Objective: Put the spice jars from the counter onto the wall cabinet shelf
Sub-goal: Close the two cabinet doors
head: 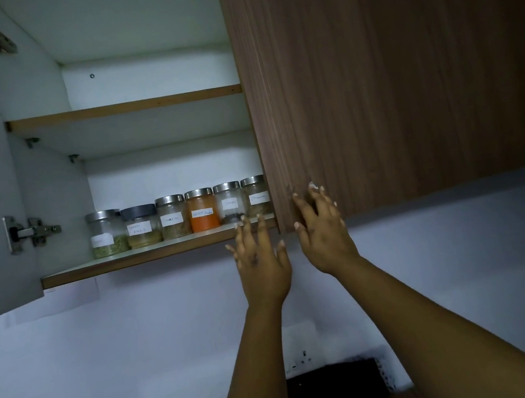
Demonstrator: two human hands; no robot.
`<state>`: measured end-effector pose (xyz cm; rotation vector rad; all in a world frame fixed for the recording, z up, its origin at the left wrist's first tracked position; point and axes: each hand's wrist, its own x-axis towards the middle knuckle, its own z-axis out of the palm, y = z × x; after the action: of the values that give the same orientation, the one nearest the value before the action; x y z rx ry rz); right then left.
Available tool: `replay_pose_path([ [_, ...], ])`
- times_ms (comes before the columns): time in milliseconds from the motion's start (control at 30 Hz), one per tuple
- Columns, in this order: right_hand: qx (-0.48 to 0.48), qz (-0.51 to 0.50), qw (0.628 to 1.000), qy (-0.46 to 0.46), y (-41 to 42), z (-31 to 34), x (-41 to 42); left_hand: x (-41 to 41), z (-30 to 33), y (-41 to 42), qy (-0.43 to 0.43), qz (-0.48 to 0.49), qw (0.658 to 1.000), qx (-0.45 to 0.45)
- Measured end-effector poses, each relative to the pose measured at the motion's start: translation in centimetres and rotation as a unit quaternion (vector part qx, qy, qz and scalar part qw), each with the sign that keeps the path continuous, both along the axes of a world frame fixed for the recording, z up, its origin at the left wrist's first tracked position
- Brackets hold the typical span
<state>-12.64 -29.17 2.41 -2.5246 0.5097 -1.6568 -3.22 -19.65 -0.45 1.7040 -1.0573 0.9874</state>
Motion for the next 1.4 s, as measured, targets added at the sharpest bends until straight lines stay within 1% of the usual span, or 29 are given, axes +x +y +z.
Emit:
replay_pose_path([
  [100, 0.061, 0.015, 0.997, -0.036, 2.4, -1.3, -2.6, -2.4, -1.1, 2.7, 0.017, 0.014, 0.999, -0.029],
  [267, 0.051, -0.006, 0.997, -0.065, 8.4, -3.1, -7.3, -7.6, -3.1, 8.2, 0.020, 0.000, 1.000, -0.024],
  [367, 0.040, -0.006, 0.997, -0.065, 12.4, -4.6, -10.3, -11.2, -4.7, 12.4, 0.031, 0.013, 0.999, -0.015],
  [500, 0.051, -0.018, 0.998, -0.042, 17.4, -6.8, -14.2, -15.6, -6.6, 17.7, 0.037, 0.038, 0.999, 0.010],
  [600, 0.061, -0.023, 0.997, -0.028, 20.7, -7.6, -16.4, -18.2, -6.9, 21.5, 0.033, 0.045, 0.998, 0.026],
  [700, 0.072, -0.005, 0.997, -0.033, 24.5, -7.7, -17.4, -19.9, -6.8, 25.7, 0.029, 0.059, 0.998, 0.016],
  [900, 0.058, -0.011, 0.994, -0.094, 31.4, -8.4, -18.5, -20.3, -6.3, 33.2, 0.033, 0.085, 0.996, -0.018],
  [1033, 0.062, -0.007, 0.995, -0.078, 35.6, -8.4, -18.0, -19.3, -5.9, 37.8, 0.038, 0.082, 0.995, -0.042],
  [1100, 0.059, 0.001, 0.994, -0.089, 38.2, -7.6, -17.3, -18.8, -6.0, 40.2, 0.029, 0.076, 0.995, -0.050],
  [1300, 0.114, 0.038, 0.981, -0.153, 47.7, -6.0, -14.9, -16.3, -5.8, 48.6, 0.003, 0.070, 0.996, -0.060],
  [1400, 0.108, 0.055, 0.980, -0.157, 52.3, -5.5, -13.4, -15.2, -5.6, 52.9, -0.007, 0.063, 0.996, -0.066],
])
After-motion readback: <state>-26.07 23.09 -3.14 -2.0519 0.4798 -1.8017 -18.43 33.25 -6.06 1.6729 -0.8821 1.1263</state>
